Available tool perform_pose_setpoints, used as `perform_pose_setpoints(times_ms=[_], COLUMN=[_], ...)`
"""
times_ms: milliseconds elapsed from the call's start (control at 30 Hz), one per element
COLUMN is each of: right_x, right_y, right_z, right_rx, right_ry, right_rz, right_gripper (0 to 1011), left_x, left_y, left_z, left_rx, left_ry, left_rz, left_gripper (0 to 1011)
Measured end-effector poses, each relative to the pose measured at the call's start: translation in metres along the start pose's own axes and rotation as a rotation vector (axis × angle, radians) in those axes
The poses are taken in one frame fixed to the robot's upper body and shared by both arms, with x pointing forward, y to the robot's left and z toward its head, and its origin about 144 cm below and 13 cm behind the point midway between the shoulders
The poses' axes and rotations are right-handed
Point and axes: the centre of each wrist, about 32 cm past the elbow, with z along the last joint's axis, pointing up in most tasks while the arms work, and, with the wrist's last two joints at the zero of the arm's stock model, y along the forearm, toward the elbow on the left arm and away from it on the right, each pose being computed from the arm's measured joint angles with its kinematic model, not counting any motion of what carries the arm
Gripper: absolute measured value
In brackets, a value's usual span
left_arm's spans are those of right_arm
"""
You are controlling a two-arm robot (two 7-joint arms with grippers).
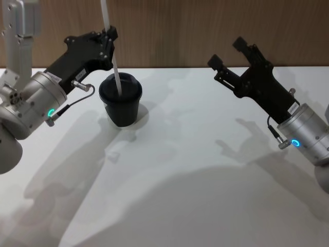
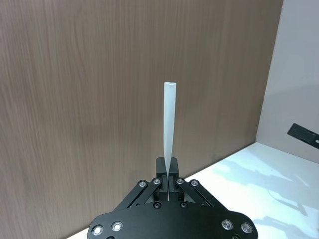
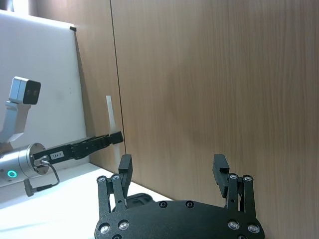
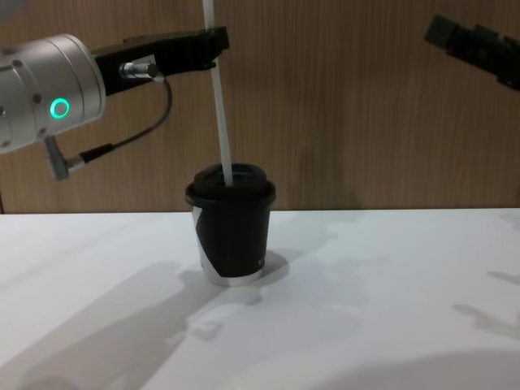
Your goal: Pick up the straw with one hand, pass it to the other hand, and insert it into the cup.
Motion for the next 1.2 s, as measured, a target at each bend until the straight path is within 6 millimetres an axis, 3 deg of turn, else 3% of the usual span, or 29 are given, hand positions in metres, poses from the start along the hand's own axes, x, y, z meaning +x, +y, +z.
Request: perform_pose_setpoints(times_ms=[900,1200], right_x=[0.000,0.000], right_y=[0.000,0.000], right_z=[0.000,0.000], right_rx=[0.000,0.000], right_ry=[0.000,0.000], right_rz=[0.000,0.000], right_gripper=[1001,1001], left_x=[-0.001,-0.004], left_y=[-0.009,-0.005], left_z=[-0.014,-0.020], left_rx=[0.041,0.055], left_ry=[0.003,0.008], left_rz=[0.020,0.011], left_gripper=[21,272])
